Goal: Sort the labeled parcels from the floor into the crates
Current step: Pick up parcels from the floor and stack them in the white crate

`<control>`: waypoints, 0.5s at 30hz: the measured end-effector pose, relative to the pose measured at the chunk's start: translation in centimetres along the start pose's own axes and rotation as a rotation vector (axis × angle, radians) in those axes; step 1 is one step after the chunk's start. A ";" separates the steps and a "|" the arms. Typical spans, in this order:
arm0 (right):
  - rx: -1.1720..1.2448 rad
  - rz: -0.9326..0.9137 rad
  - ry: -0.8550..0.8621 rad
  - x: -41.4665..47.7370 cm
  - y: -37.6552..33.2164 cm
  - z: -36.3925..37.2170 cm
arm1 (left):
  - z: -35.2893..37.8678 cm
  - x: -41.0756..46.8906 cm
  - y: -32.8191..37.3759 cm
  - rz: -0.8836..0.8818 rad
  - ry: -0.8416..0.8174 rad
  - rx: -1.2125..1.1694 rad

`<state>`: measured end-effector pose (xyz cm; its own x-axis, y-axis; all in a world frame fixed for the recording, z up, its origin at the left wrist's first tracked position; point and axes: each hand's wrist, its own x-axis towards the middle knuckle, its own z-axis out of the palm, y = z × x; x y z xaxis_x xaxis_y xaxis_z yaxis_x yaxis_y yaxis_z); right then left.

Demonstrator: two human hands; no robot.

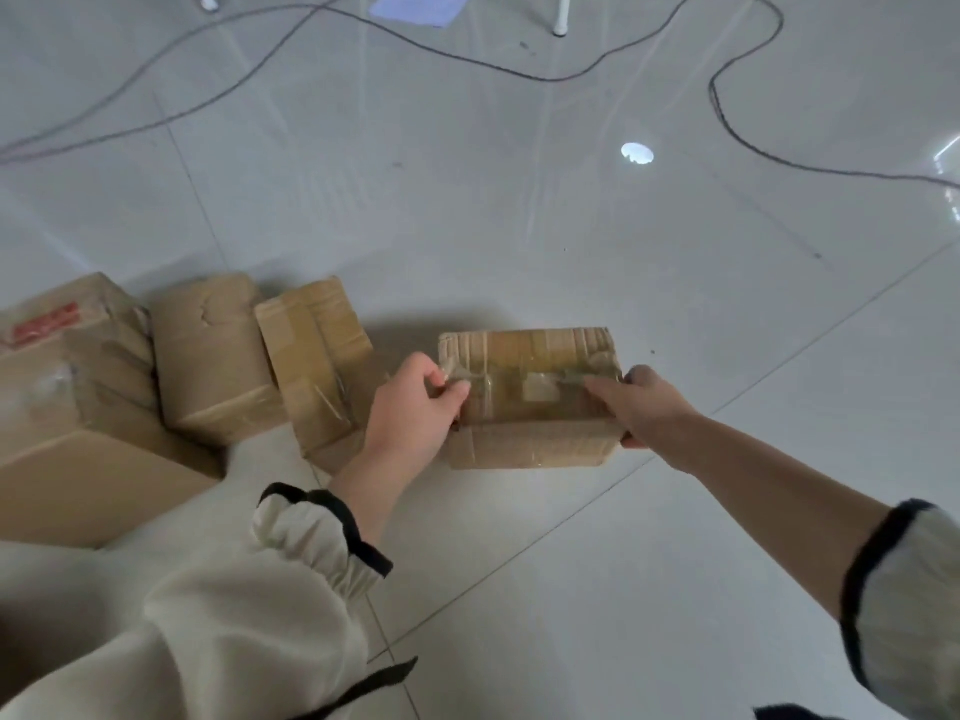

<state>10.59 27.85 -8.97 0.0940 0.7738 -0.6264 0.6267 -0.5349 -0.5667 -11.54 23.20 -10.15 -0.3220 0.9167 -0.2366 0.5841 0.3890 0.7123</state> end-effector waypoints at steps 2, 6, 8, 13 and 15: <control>-0.050 0.033 -0.051 -0.1 1.4 0.5 | 0.7 -0.6 -0.7 -0.004 -0.024 0.076; -0.002 0.011 -0.059 0.0 1.8 0.5 | 1.0 0.0 -0.8 -0.069 -0.060 0.061; 0.050 -0.033 -0.043 0.0 1.9 0.4 | 1.1 0.3 -0.8 -0.025 -0.085 0.035; -0.001 -0.263 0.064 -1.9 5.0 1.0 | 1.5 -2.5 -2.5 0.085 -0.059 -0.126; -0.096 -0.293 0.046 -2.3 7.5 2.0 | 2.5 -4.5 -4.2 0.102 -0.114 -0.135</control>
<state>13.54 21.41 -12.84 -0.0681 0.9059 -0.4180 0.7020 -0.2542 -0.6653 -10.71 17.69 -13.75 -0.1751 0.9581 -0.2266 0.5016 0.2848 0.8169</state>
